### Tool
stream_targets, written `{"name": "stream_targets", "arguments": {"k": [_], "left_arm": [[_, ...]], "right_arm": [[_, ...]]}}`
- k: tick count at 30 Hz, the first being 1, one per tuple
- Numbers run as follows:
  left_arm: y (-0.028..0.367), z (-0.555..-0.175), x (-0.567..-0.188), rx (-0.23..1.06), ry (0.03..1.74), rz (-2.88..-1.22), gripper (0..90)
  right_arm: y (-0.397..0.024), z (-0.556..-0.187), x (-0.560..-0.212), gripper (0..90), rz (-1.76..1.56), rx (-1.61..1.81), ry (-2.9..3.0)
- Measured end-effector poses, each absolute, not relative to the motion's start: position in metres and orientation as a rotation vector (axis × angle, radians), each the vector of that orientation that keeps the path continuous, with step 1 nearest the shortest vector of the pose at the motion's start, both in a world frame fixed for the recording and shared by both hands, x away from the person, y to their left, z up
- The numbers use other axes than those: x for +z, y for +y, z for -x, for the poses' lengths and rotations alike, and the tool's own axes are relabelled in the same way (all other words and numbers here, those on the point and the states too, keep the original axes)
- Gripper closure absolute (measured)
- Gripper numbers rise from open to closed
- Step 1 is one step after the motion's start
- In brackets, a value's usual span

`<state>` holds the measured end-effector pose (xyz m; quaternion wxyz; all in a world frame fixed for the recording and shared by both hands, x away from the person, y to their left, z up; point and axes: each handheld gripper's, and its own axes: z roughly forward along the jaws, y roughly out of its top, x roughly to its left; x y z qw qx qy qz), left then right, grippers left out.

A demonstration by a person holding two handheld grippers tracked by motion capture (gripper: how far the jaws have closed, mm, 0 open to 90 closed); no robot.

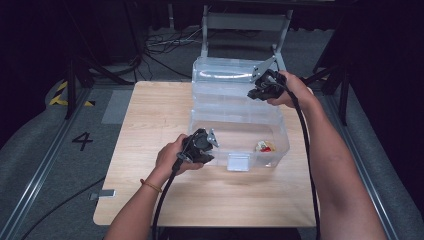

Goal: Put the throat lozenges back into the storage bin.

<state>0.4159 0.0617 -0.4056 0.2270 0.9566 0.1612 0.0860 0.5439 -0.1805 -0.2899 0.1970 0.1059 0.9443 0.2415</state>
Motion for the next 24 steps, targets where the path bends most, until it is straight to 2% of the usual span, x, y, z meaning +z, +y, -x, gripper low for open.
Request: {"name": "stream_targets", "arguments": {"k": [24], "left_arm": [[0.061, -0.414, -0.406, 0.266, 0.451, -2.632, 71.0]], "right_arm": [[-0.186, -0.505, -0.286, 87.6, -0.225, 0.708, 2.636]]}}
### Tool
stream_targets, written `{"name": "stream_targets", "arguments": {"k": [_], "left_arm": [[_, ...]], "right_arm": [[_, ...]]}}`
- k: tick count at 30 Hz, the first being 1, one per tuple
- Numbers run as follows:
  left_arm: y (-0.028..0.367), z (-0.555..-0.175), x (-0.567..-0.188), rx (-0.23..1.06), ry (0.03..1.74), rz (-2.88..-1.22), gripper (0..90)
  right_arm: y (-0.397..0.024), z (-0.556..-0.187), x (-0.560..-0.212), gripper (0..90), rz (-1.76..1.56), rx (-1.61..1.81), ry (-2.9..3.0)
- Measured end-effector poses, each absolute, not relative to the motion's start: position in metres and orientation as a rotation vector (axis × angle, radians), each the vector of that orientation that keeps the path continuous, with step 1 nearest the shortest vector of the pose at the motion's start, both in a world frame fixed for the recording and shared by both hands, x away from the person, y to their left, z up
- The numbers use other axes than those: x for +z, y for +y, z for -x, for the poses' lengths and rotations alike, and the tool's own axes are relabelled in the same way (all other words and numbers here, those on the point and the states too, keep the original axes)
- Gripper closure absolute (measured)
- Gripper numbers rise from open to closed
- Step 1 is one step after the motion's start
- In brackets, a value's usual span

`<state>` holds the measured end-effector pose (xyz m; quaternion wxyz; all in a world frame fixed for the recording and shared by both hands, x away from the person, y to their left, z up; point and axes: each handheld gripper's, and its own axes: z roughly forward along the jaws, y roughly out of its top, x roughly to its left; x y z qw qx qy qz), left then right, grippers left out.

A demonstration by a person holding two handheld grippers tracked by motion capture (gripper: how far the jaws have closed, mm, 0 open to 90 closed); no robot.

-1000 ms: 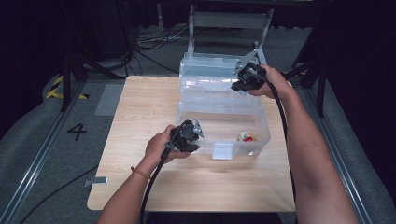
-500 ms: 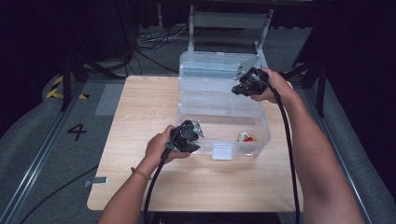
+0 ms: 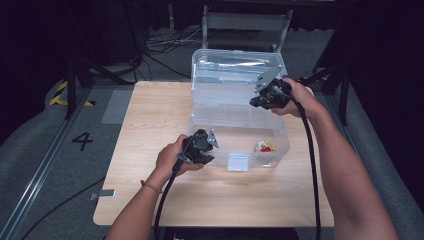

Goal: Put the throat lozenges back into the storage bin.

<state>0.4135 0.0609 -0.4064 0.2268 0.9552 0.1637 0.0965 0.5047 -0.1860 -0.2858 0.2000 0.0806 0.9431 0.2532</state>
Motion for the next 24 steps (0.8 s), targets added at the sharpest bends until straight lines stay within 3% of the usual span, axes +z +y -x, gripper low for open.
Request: {"name": "stream_targets", "arguments": {"k": [24], "left_arm": [[0.059, -0.41, -0.408, 0.327, 0.43, -2.637, 68.0]], "right_arm": [[-0.192, -0.467, -0.295, 86.0, -0.191, 0.744, 2.619]]}}
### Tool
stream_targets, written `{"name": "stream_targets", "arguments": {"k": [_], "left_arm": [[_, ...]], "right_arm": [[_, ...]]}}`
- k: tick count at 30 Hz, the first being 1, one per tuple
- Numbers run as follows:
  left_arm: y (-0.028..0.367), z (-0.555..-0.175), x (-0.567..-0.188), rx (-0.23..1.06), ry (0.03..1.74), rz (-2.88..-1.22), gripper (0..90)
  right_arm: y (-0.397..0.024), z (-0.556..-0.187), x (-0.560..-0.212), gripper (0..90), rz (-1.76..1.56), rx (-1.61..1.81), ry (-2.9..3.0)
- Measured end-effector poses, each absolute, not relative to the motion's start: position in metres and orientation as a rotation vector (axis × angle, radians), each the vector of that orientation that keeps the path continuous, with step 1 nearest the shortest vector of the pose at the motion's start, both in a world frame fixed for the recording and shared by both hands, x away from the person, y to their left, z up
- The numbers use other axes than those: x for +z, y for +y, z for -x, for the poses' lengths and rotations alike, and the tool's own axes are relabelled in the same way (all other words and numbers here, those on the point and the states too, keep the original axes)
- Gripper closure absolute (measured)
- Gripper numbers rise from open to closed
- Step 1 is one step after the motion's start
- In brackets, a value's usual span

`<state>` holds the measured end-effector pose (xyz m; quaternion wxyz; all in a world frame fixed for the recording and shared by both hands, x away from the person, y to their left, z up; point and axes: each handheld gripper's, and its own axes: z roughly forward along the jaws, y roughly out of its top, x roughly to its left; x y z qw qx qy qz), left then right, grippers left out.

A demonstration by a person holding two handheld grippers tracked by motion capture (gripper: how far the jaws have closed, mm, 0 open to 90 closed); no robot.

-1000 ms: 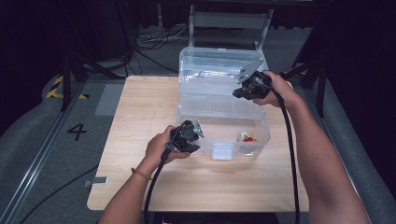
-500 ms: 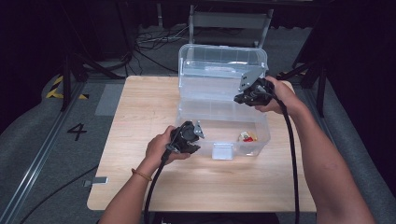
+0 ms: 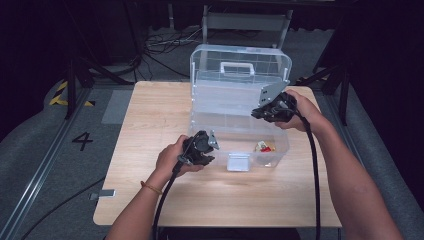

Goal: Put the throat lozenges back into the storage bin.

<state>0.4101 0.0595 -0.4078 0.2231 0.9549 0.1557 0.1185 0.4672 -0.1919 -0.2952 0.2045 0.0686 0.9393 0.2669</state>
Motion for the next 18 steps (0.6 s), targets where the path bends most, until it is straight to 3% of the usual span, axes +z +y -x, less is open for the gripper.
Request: {"name": "stream_targets", "arguments": {"k": [7, 11, 18], "left_arm": [[0.06, -0.409, -0.407, 0.334, 0.402, -2.625, 68.4], [0.063, -0.407, -0.4, 0.335, 0.371, -2.564, 73.4], [0.066, -0.403, -0.396, 0.368, 0.372, -2.532, 71.5]], "right_arm": [[-0.192, -0.46, -0.298, 84.6, -0.196, 0.746, 2.606], [-0.193, -0.457, -0.3, 84.1, -0.201, 0.743, 2.601], [-0.194, -0.451, -0.303, 82.9, -0.207, 0.748, 2.588]]}}
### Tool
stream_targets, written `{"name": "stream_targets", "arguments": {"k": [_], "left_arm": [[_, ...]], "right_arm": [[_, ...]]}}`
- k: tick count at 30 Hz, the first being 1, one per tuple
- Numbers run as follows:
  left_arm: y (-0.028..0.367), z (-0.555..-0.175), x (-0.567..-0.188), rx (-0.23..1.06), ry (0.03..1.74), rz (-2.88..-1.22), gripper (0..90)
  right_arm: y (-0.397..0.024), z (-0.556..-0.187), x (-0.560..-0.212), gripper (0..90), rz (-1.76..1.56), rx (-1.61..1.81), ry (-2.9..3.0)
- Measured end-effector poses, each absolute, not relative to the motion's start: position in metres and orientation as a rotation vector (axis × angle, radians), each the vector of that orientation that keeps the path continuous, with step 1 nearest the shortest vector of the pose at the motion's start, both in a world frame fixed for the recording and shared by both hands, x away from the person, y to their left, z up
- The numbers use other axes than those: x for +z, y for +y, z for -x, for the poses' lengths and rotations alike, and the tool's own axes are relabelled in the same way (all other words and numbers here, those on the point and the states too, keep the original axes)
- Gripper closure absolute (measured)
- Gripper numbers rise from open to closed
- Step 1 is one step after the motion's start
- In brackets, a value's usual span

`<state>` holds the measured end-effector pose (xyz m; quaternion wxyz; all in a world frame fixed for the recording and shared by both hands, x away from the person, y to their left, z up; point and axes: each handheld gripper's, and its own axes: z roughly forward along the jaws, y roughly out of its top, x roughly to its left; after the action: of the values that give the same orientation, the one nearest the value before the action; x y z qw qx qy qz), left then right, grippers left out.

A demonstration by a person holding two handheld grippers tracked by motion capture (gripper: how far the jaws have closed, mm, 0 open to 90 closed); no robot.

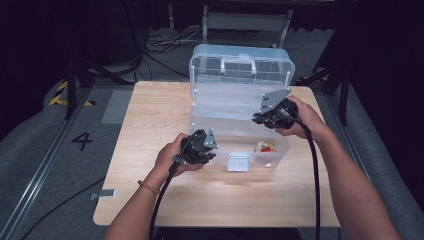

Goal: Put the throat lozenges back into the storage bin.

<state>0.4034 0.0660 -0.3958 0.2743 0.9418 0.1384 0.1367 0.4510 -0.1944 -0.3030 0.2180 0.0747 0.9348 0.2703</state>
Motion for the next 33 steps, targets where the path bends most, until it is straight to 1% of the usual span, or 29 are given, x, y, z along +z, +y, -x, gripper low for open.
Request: {"name": "stream_targets", "arguments": {"k": [12, 14, 15, 16, 18, 19, 21, 22, 23, 24, 27, 30, 33], "left_arm": [[0.064, -0.399, -0.393, 0.403, 0.34, -2.519, 70.3], [0.067, -0.399, -0.389, 0.38, 0.342, -2.475, 69.2], [0.069, -0.398, -0.386, 0.369, 0.348, -2.445, 64.2], [0.069, -0.397, -0.383, 0.363, 0.343, -2.434, 64.5], [0.068, -0.393, -0.379, 0.407, 0.33, -2.429, 64.7], [0.068, -0.392, -0.377, 0.402, 0.322, -2.426, 64.6], [0.07, -0.391, -0.374, 0.409, 0.33, -2.398, 57.2], [0.073, -0.391, -0.371, 0.414, 0.347, -2.385, 57.2], [0.075, -0.391, -0.369, 0.425, 0.356, -2.373, 51.8], [0.077, -0.391, -0.367, 0.439, 0.363, -2.361, 49.5], [0.09, -0.394, -0.359, 0.462, 0.392, -2.288, 46.1], [0.105, -0.398, -0.355, 0.456, 0.45, -2.205, 42.0], [0.113, -0.4, -0.353, 0.467, 0.479, -2.159, 40.7]], "right_arm": [[-0.197, -0.445, -0.309, 80.0, -0.248, 0.788, 2.56], [-0.197, -0.443, -0.31, 79.9, -0.25, 0.79, 2.553], [-0.198, -0.443, -0.31, 79.9, -0.246, 0.791, 2.551], [-0.198, -0.442, -0.311, 79.9, -0.248, 0.794, 2.551], [-0.198, -0.442, -0.311, 79.8, -0.243, 0.8, 2.551], [-0.199, -0.441, -0.312, 79.8, -0.251, 0.804, 2.553], [-0.199, -0.441, -0.313, 79.8, -0.246, 0.81, 2.552], [-0.2, -0.44, -0.313, 79.8, -0.245, 0.811, 2.549], [-0.2, -0.44, -0.313, 79.7, -0.246, 0.812, 2.549], [-0.201, -0.44, -0.314, 79.7, -0.237, 0.817, 2.547], [-0.202, -0.44, -0.314, 79.7, -0.226, 0.824, 2.549], [-0.203, -0.44, -0.316, 79.2, -0.24, 0.858, 2.533], [-0.205, -0.44, -0.317, 79.3, -0.238, 0.876, 2.53]]}}
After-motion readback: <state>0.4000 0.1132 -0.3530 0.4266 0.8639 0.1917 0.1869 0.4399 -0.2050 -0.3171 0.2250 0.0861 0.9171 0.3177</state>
